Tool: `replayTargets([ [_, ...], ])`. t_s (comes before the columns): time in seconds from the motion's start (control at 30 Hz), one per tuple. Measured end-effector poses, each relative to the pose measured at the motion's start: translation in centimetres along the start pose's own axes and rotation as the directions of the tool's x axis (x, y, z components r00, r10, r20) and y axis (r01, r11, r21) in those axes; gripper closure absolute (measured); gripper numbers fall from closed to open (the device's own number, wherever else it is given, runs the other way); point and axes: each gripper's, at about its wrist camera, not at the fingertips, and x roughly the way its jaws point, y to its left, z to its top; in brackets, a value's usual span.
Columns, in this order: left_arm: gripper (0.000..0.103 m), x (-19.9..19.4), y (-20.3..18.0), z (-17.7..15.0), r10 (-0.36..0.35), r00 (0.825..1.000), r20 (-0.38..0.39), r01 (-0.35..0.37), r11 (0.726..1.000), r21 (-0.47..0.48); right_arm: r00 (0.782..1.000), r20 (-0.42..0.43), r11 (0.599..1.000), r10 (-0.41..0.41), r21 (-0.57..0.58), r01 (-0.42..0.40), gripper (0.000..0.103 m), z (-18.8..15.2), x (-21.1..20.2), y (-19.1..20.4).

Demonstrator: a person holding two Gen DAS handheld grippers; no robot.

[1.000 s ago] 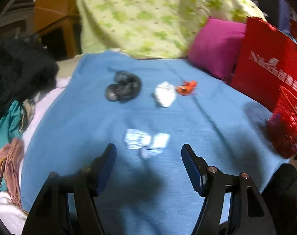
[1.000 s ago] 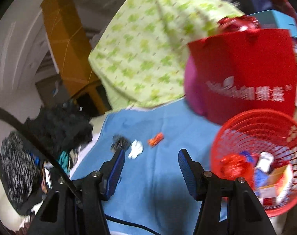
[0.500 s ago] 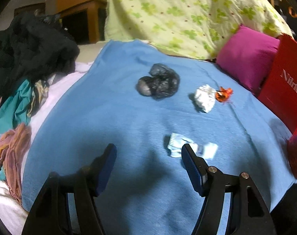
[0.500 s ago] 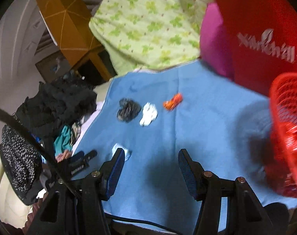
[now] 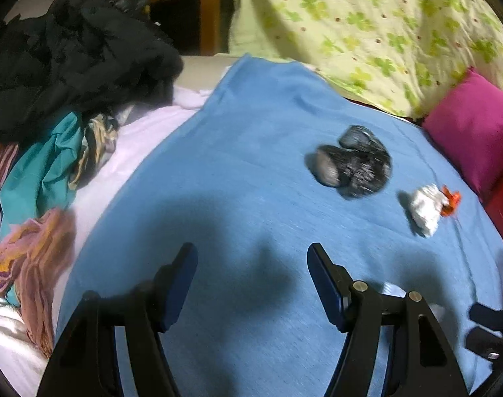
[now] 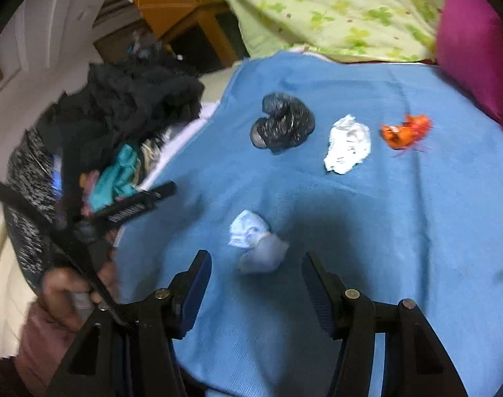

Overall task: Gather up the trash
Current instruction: 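Move both grippers back over the blanket toward the remaining trash, then grasp the light blue face mask with the right gripper while the left grasps the black bag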

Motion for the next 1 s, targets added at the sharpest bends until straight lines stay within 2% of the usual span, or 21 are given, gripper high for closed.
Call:
replayTargets([
  [0.2, 0.034, 1.7, 0.6, 1.0, -0.03, 0.999, -0.021, 0.03, 0.999, -0.015, 0.99, -0.131, 0.997, 0.061, 0.06, -0.053, 0.042, 0.5, 6.1, -0.6],
  [0.27, 0.034, 2.1, 0.3, 1.5, -0.038, 0.999, -0.013, 0.038, 0.999, -0.009, 0.992, -0.116, 0.998, 0.046, 0.041, -0.042, 0.042, 0.1, 6.5, -0.1],
  [0.33, 0.034, 2.6, -0.2, 1.9, -0.047, 0.999, -0.004, 0.046, 0.999, -0.003, 0.993, -0.108, 0.999, 0.046, 0.014, -0.045, 0.051, -0.1, 6.5, 0.5],
  [0.37, 0.034, 2.8, -0.6, 2.3, -0.055, 0.998, 0.003, 0.055, 0.998, -0.002, 0.993, -0.114, 1.0, 0.031, 0.004, -0.031, 0.065, -0.3, 6.6, 0.6],
  [0.43, 0.034, 3.4, -1.2, 2.9, -0.068, 0.998, 0.014, 0.068, 0.998, 0.003, 0.994, -0.104, 1.0, 0.01, -0.008, -0.011, 0.072, -0.5, 6.5, 0.6],
  [0.5, 0.034, 3.9, -2.1, 3.6, -0.079, 0.996, 0.03, 0.078, 0.997, 0.01, 0.996, -0.093, 1.0, 0.016, 0.004, -0.015, 0.076, -0.6, 6.1, 0.3],
  [0.67, 0.033, 6.1, -4.8, 5.4, -0.105, 0.993, 0.059, 0.102, 0.994, 0.038, 0.999, -0.039, 0.997, 0.025, 0.074, -0.022, 0.076, -1.5, 3.3, -1.7],
  [0.83, 0.031, 8.5, -6.8, 6.7, -0.162, 0.986, 0.03, 0.162, 0.987, 0.016, 1.0, 0.011, 0.993, 0.001, 0.117, -0.002, 0.076, -2.4, 0.0, -3.6],
  [1.0, 0.023, 10.4, -9.0, 7.8, -0.185, 0.983, 0.014, 0.185, 0.982, 0.036, 0.999, 0.039, 0.989, -0.006, 0.145, 0.001, 0.076, -2.8, -2.3, -4.9],
])
